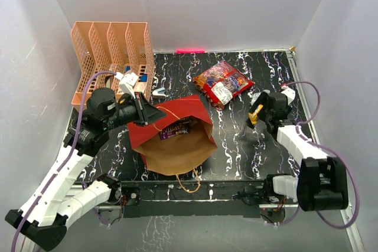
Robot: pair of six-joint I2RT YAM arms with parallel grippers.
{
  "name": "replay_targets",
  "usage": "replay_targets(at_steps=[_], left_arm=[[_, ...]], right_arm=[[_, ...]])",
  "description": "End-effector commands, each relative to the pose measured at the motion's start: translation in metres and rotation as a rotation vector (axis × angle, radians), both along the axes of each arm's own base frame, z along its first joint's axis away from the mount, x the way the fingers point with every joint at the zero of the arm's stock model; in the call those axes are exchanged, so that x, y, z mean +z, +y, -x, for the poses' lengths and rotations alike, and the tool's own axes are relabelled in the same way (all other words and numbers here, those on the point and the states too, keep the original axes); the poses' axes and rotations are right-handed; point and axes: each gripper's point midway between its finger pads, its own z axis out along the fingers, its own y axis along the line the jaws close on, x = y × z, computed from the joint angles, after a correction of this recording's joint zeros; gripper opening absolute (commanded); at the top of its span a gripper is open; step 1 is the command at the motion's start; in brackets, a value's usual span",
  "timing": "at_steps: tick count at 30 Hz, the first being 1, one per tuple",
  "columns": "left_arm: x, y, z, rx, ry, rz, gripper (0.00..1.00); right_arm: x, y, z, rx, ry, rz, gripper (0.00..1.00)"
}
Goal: Take the snacks out of the paper bag
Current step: Place the snack at the center of the board, then take out the snack from the paper bag.
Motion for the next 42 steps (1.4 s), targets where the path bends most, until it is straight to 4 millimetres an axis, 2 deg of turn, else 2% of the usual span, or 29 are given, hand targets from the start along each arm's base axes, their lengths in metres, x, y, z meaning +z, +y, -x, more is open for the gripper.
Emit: replay_targets(at_steps=[1, 4, 7, 11, 14, 16, 20, 23, 26, 27, 29, 31, 35, 39, 42], left_arm=[[0.009, -0.002, 0.006, -0.023, -0.033, 0.029, 0.00], [0.009, -0.002, 0.006, -0.025, -0.037, 0.031, 0.00], [0.008, -0.003, 0.005, -0.025, -0.038, 0.032, 0.00], [0.009, -0.004, 0.004, -0.031, -0.036, 0.035, 0.00], [0.008, -0.003, 0.004, -0.028, -0.036, 0.031, 0.00], [0.007, -0.003, 0.004, -0.027, -0.036, 0.028, 0.00], [0.004, -0.004, 0.002, -0.027, -0.029, 0.021, 0.00], [0.003, -0.005, 0.000, -0.028, -0.026, 0.015, 0.00], [0.003, -0.003, 0.000, -0.020, -0.028, 0.011, 0.00], [0.002, -0.003, 0.000, -0.019, -0.028, 0.009, 0.00], [0.000, -0.002, 0.000, -0.016, -0.021, 0.007, 0.00], [0.000, -0.002, 0.000, -0.016, -0.019, 0.005, 0.00], [0.001, -0.002, 0.000, -0.014, -0.020, 0.005, 0.00], [0.003, -0.001, 0.000, -0.012, -0.022, 0.000, 0.00], [0.002, -0.001, 0.001, -0.009, -0.021, -0.002, 0.00]], right_arm=[[0.057, 0.013, -0.009, 0.108, -0.105, -0.005, 0.96], [0.083, 0.044, -0.003, 0.277, -0.132, -0.083, 0.98], [0.121, 0.083, 0.003, 0.493, -0.278, -0.176, 0.98], [0.181, 0.132, 0.030, 0.761, -0.541, -0.300, 0.98], [0.216, 0.160, 0.051, 0.899, -0.641, -0.389, 0.98], [0.232, 0.183, 0.062, 0.997, -0.631, -0.435, 0.98], [0.247, 0.246, 0.081, 1.180, -0.572, -0.393, 0.98], [0.259, 0.292, 0.113, 1.328, -0.603, -0.355, 0.98], [0.272, 0.321, 0.147, 1.444, -0.720, -0.280, 0.98], [0.274, 0.332, 0.166, 1.503, -0.758, -0.253, 0.98], [0.270, 0.345, 0.184, 1.575, -0.810, -0.159, 0.98], [0.257, 0.357, 0.197, 1.642, -0.822, -0.038, 0.98], [0.218, 0.372, 0.230, 1.902, -0.937, 0.298, 0.98], [0.197, 0.375, 0.223, 1.892, -1.008, 0.513, 0.98], [0.164, 0.378, 0.215, 1.972, -0.982, 0.708, 0.98]])
